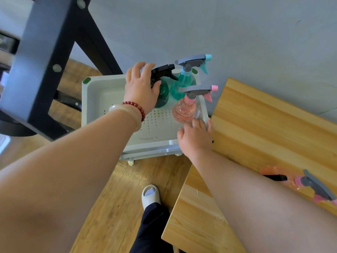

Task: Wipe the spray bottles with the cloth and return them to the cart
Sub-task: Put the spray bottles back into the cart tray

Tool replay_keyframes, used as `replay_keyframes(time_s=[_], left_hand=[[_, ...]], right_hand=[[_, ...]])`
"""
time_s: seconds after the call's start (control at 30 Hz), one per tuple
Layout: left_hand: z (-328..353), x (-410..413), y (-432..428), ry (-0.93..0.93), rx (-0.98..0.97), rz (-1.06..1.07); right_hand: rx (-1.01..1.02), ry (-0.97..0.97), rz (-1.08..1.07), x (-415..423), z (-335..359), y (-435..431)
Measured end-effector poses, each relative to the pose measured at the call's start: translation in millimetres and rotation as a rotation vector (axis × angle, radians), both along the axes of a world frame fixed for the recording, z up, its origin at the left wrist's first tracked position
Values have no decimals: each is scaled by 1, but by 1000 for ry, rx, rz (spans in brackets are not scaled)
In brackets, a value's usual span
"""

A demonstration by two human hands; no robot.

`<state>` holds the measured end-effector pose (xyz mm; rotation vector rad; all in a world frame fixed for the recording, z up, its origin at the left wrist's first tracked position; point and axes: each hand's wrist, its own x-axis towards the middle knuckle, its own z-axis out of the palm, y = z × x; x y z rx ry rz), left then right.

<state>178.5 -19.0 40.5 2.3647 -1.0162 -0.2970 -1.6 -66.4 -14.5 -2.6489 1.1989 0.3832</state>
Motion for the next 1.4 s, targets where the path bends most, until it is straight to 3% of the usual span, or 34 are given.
replay_keyframes(time_s=[0.37, 0.43, 0.53, 0.8, 1.07, 1.23, 1.4], left_hand=[[-7, -80, 37, 43, 70, 18], [-12, -86, 44, 67, 82, 31], [-14, -112, 54, 91, 104, 17], [-19, -200, 73, 191, 138, -77], [-9, -271, 45, 252, 102, -249], [-6, -297, 17, 282, 180, -375], [-5, -307, 2, 361, 189, -371]], right_hand=[[61, -113, 107, -42, 22, 4], [84, -202, 75, -44, 24, 9], [36, -355, -22, -72, 29, 14], [-106, -474, -34, -151, 51, 10], [-149, -497, -141, -204, 64, -9], [-144, -512, -204, -231, 63, -20], [-139, -520, -238, -251, 57, -27]])
